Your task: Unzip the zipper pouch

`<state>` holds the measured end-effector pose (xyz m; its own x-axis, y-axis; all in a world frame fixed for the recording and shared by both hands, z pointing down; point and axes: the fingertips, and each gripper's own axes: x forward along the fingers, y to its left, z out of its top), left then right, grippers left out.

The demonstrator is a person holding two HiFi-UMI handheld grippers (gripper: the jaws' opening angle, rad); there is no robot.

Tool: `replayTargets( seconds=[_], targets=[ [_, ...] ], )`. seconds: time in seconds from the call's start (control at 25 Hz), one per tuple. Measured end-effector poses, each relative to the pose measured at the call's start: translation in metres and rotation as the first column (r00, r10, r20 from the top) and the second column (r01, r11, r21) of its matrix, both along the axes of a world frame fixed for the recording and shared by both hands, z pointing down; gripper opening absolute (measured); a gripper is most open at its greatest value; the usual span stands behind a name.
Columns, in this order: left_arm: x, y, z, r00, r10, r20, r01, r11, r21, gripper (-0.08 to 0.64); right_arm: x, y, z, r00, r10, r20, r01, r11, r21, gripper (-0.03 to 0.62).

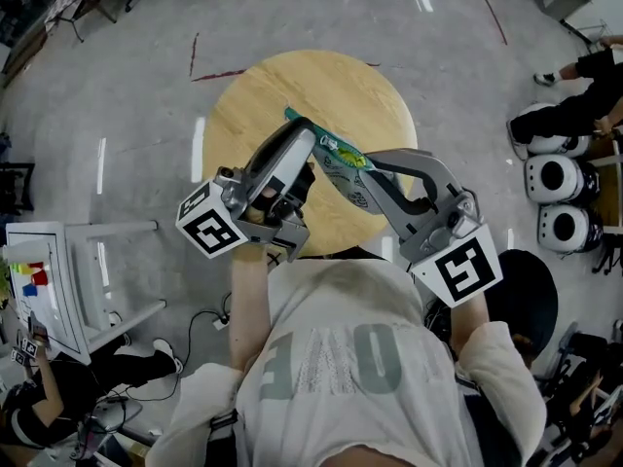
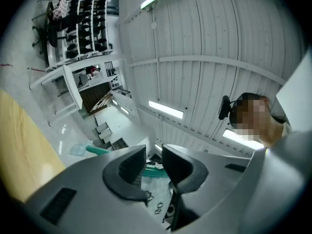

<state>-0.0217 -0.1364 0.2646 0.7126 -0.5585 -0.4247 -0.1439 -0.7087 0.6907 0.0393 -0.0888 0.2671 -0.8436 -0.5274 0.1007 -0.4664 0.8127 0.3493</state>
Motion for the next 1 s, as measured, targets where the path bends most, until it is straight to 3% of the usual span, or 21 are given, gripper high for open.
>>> replayTargets(
  seconds=[0.16, 0.28, 0.36, 0.52, 0.64, 0.72, 1.0],
  targets=[
    [0.009, 0.004, 0.004, 0.994, 0.052, 0.097, -0.052, 0.999, 0.0, 0.146, 0.002, 0.0, 0.002, 0.999, 0.015, -0.051, -0.013, 0.999, 0.034, 0.034],
    [0.022, 0.01, 0.006, 0.987, 0.112, 0.115, -0.112, 0.994, -0.007, 0.152, -0.001, 0.001, 0.007, 0.993, 0.027, -0.115, -0.018, 0.997, 0.075, 0.034],
    [0.026, 0.014, 0.007, 0.986, 0.154, 0.066, -0.152, 0.988, -0.031, 0.152, -0.002, 0.002, 0.007, 0.99, 0.036, -0.133, -0.023, 0.995, 0.098, 0.034],
    [0.011, 0.012, 0.0, 0.975, 0.166, -0.146, -0.175, 0.983, -0.052, 0.152, -0.003, 0.002, 0.006, 0.989, 0.05, -0.138, -0.036, 0.994, 0.106, 0.034],
    [0.003, 0.01, -0.001, 0.967, 0.156, -0.2, -0.17, 0.984, -0.053, 0.152, -0.003, 0.003, 0.008, 0.988, 0.058, -0.145, -0.043, 0.993, 0.106, 0.034],
    [0.001, 0.01, -0.002, 0.959, 0.159, -0.234, -0.176, 0.983, -0.055, 0.113, -0.003, 0.004, 0.011, 0.984, 0.064, -0.164, -0.047, 0.993, 0.108, 0.034],
    [0.01, 0.01, 0.008, 0.976, 0.165, -0.145, -0.178, 0.981, -0.082, 0.099, -0.012, 0.006, 0.013, 0.979, 0.072, -0.191, -0.049, 0.991, 0.121, 0.034]
  ],
)
